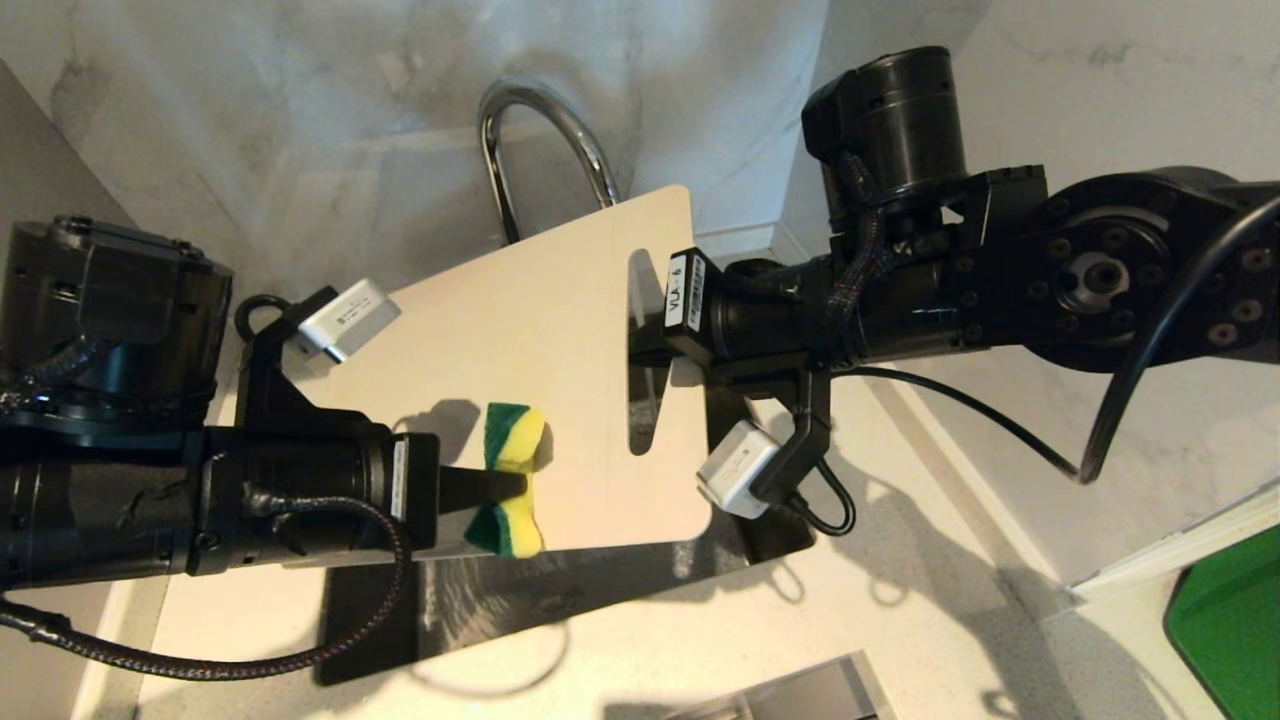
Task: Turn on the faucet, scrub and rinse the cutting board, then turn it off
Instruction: Scrub the cutting board underwater
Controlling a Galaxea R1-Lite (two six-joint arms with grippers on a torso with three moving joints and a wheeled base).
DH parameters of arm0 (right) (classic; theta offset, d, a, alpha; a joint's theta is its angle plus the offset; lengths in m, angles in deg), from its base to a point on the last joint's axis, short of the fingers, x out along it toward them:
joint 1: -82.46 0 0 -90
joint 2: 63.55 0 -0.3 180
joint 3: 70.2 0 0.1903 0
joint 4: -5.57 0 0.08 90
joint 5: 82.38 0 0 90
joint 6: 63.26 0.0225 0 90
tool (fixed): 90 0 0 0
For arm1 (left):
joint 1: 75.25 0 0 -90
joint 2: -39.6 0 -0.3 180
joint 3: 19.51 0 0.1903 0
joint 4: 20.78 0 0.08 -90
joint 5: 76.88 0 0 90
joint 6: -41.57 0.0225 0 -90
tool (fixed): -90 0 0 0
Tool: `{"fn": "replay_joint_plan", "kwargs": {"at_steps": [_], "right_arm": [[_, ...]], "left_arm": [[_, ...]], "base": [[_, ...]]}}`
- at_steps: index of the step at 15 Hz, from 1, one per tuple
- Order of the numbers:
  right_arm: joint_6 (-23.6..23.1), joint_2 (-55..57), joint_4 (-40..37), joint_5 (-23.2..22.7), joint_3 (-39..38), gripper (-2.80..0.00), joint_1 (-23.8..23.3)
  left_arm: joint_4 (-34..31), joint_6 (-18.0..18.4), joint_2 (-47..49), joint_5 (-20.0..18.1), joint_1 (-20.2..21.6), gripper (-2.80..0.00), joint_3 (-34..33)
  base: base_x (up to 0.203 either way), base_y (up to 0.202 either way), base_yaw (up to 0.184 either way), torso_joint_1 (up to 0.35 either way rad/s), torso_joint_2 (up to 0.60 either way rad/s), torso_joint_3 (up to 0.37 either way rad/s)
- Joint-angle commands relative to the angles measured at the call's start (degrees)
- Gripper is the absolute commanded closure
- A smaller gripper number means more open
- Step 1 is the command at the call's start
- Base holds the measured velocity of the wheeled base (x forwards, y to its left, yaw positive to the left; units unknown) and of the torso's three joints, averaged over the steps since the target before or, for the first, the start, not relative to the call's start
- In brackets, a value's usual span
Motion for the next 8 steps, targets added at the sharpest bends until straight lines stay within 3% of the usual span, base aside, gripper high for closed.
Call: {"fn": "replay_joint_plan", "kwargs": {"at_steps": [1, 5, 8], "right_arm": [[-0.81, -0.03, -0.01, -0.2, -0.01, 0.0, 0.04], [-0.81, -0.2, -0.01, -0.2, -0.27, 0.0, 0.04], [-0.81, -0.2, -0.01, -0.2, -0.2, 0.0, 0.04]], "left_arm": [[0.18, -0.18, -0.12, -0.03, 1.2, 0.0, -1.87], [0.4, -0.13, -0.56, -1.04, 7.15, 0.0, -4.64], [3.89, 0.46, -0.62, -5.14, 14.38, 0.0, -8.11]], "base": [[0.0, 0.0, 0.0, 0.0, 0.0, 0.0], [0.0, 0.0, 0.0, 0.0, 0.0, 0.0], [0.0, 0.0, 0.0, 0.0, 0.0, 0.0]]}}
